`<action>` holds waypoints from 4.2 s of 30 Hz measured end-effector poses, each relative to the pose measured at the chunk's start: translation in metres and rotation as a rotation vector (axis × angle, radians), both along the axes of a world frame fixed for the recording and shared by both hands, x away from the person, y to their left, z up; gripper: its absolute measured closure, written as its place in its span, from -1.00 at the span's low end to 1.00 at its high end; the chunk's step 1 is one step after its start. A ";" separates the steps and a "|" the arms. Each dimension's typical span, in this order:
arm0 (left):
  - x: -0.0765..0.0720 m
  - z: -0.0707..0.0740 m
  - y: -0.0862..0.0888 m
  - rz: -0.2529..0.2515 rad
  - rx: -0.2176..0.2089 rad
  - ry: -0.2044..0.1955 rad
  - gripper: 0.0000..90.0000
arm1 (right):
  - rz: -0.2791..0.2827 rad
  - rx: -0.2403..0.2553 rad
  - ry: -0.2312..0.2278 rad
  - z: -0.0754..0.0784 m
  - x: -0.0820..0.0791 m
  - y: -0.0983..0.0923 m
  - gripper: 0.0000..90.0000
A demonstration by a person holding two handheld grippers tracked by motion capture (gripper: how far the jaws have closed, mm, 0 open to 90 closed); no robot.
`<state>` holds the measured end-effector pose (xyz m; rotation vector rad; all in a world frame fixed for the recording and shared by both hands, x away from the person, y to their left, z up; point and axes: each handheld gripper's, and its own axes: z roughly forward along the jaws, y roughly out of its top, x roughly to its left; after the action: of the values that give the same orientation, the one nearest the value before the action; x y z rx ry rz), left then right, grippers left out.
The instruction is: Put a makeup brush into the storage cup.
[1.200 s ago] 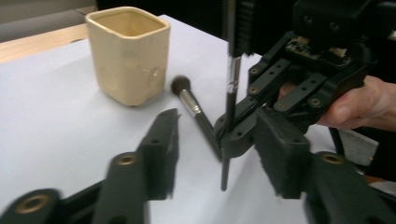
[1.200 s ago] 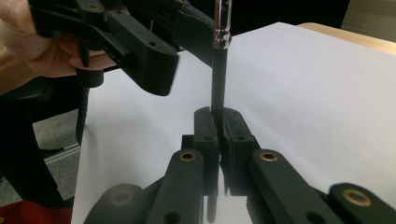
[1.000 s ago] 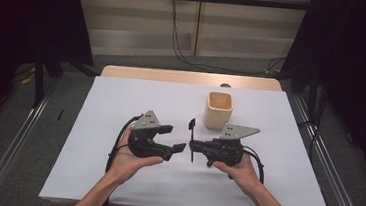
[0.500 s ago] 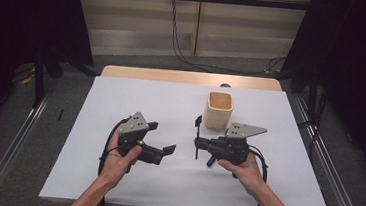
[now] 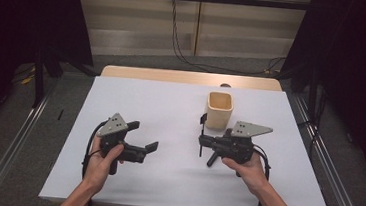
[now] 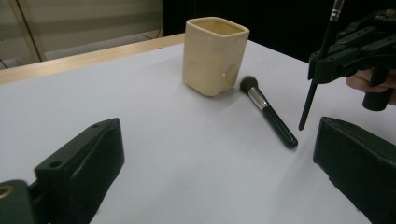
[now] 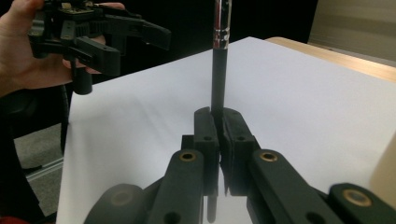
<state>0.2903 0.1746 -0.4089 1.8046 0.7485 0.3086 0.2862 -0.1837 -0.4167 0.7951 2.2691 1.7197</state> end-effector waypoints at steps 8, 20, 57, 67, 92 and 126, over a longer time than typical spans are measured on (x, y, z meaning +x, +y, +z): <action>-0.011 -0.006 0.019 0.029 -0.017 -0.051 -0.91 | -0.035 -0.007 -0.010 0.006 0.003 -0.008 0.92; -0.023 -0.022 0.048 0.115 -0.003 -0.073 -0.93 | -0.084 0.017 -0.040 0.018 0.009 -0.020 0.92; -0.047 -0.035 0.081 0.203 -0.004 -0.100 -0.97 | -0.255 0.034 -0.095 0.060 0.061 -0.041 0.92; -0.046 -0.036 0.082 0.196 0.009 -0.099 -0.97 | -0.304 0.017 -0.103 0.068 0.083 -0.037 0.92; -0.045 -0.036 0.085 0.197 0.015 -0.104 -0.97 | -0.385 -0.027 -0.087 0.051 0.111 -0.035 0.91; -0.046 -0.036 0.085 0.190 0.022 -0.101 -0.96 | -0.377 -0.060 -0.022 0.009 0.109 -0.043 0.91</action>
<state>0.2441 0.2592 -0.4450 1.7282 0.8493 0.5307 0.3952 -0.2265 -0.4080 1.1003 1.9859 1.4727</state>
